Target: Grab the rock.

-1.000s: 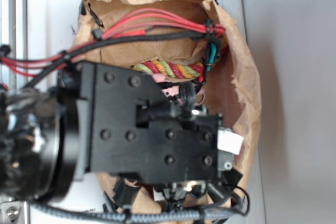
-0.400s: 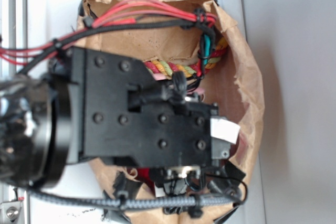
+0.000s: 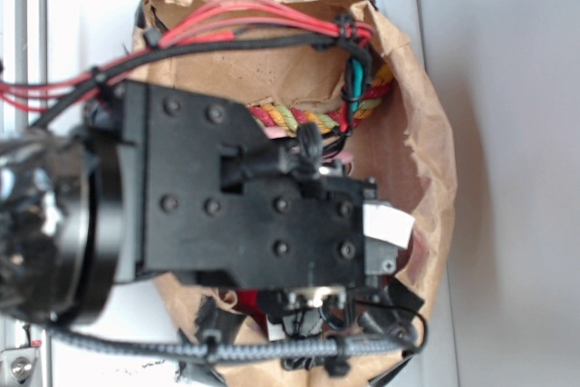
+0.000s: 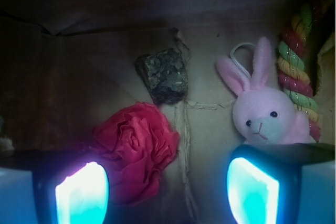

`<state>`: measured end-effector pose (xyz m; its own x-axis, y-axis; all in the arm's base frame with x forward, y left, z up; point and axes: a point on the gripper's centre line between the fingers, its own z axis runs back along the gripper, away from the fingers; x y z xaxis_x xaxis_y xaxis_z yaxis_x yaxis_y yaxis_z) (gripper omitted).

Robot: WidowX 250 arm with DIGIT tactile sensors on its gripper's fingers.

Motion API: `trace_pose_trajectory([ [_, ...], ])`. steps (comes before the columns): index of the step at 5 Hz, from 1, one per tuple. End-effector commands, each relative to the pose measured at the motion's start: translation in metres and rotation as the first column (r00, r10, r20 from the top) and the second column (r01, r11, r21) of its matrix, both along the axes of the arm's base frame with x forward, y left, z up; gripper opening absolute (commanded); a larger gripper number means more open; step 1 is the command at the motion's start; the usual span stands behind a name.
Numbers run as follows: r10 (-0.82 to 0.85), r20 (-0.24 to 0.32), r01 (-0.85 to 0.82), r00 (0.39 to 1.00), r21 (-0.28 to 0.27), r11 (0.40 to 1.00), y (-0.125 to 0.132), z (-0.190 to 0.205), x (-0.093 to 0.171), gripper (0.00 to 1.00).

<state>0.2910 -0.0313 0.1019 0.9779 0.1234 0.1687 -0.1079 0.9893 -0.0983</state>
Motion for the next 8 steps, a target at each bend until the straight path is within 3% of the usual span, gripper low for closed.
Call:
trace_pose_trajectory([
  [1,0.033,0.117,-0.035,0.993,0.013,0.999,0.008,0.017,0.023,1.00],
  [4,0.109,0.162,-0.111,0.981,0.003,0.994,0.020,0.017,0.055,1.00],
  [8,0.032,0.187,-0.041,0.982,0.045,0.998,-0.016,-0.018,0.051,1.00],
])
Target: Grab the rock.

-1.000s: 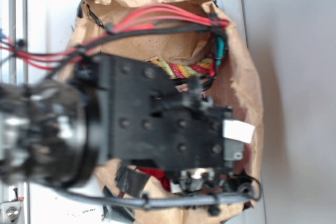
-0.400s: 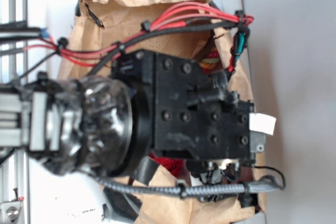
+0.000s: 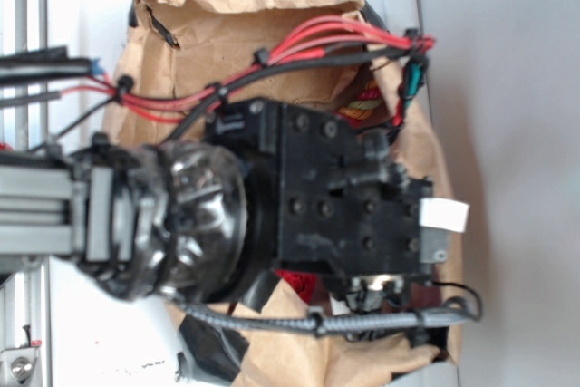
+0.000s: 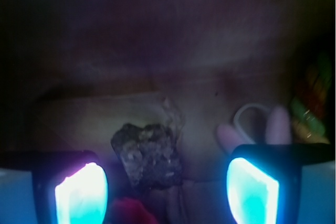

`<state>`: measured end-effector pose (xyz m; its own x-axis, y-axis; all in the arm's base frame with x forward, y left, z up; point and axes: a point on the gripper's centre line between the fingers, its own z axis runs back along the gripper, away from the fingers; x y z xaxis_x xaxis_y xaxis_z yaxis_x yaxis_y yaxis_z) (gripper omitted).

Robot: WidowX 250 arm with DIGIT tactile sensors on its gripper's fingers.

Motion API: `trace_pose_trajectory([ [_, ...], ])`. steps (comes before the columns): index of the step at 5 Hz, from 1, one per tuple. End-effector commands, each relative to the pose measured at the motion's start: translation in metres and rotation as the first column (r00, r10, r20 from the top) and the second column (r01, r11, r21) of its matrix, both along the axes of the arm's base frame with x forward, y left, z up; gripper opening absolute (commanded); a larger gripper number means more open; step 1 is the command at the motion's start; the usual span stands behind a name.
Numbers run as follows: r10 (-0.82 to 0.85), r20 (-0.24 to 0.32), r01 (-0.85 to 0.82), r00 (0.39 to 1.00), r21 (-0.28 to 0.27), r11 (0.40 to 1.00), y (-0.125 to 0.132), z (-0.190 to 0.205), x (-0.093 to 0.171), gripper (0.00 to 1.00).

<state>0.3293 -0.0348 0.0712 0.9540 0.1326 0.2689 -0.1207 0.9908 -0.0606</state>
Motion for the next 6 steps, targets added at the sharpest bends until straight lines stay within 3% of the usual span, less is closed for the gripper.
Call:
trace_pose_trajectory([
  [1,0.013,0.095,-0.015,0.995,0.020,1.000,-0.015,0.005,0.015,1.00],
  [4,0.044,0.091,-0.053,0.995,0.103,0.993,-0.012,-0.019,0.023,1.00],
  [5,0.048,0.097,-0.058,0.994,0.104,0.993,-0.012,-0.021,0.018,0.00],
  [6,0.055,0.103,-0.065,0.993,0.098,0.993,-0.011,-0.016,0.017,0.00],
])
